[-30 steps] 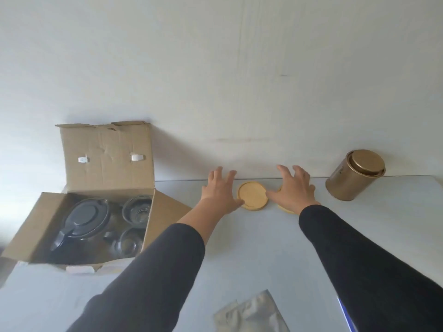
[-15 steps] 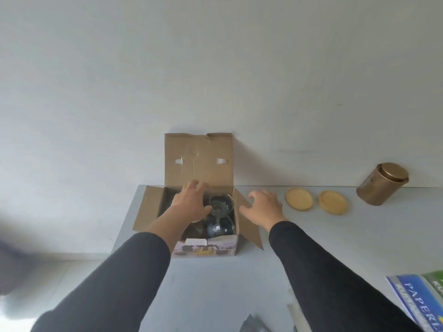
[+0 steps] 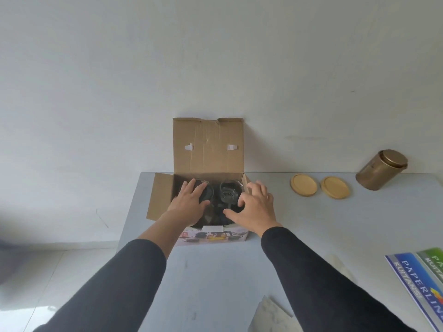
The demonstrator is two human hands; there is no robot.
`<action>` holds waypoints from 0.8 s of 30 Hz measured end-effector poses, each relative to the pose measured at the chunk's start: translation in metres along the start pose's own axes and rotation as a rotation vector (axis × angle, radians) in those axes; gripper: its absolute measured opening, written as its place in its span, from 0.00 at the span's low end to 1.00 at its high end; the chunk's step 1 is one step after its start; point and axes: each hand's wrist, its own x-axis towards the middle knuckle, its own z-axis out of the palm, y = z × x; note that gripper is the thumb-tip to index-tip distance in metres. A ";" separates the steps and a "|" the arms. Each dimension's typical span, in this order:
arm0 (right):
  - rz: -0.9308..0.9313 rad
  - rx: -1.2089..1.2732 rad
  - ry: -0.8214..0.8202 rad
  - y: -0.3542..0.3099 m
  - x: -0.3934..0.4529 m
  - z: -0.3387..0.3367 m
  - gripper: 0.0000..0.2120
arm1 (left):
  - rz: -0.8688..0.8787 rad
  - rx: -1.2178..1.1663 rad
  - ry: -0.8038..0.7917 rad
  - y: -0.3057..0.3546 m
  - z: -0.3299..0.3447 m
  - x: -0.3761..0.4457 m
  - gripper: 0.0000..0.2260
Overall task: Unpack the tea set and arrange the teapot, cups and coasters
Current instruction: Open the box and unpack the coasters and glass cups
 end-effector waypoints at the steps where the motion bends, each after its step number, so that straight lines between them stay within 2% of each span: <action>1: -0.006 -0.007 0.012 -0.003 0.000 0.001 0.17 | -0.001 -0.001 0.000 0.000 0.000 0.000 0.26; 3: -0.021 -0.040 0.043 -0.006 0.000 0.006 0.18 | -0.002 0.003 -0.004 -0.001 0.001 -0.001 0.26; 6: -0.026 -0.146 0.082 -0.013 -0.003 0.014 0.27 | 0.004 0.005 -0.004 -0.002 0.002 0.000 0.26; 10: 0.082 -0.239 -0.017 -0.023 -0.002 0.013 0.38 | 0.009 0.009 -0.011 -0.004 0.003 0.001 0.27; 19: 0.222 -0.236 -0.294 -0.035 0.008 0.008 0.45 | 0.015 0.004 -0.024 -0.005 0.003 0.003 0.27; 24: 0.242 -0.171 -0.292 -0.033 0.012 0.012 0.43 | 0.015 -0.003 -0.029 -0.005 0.004 0.004 0.27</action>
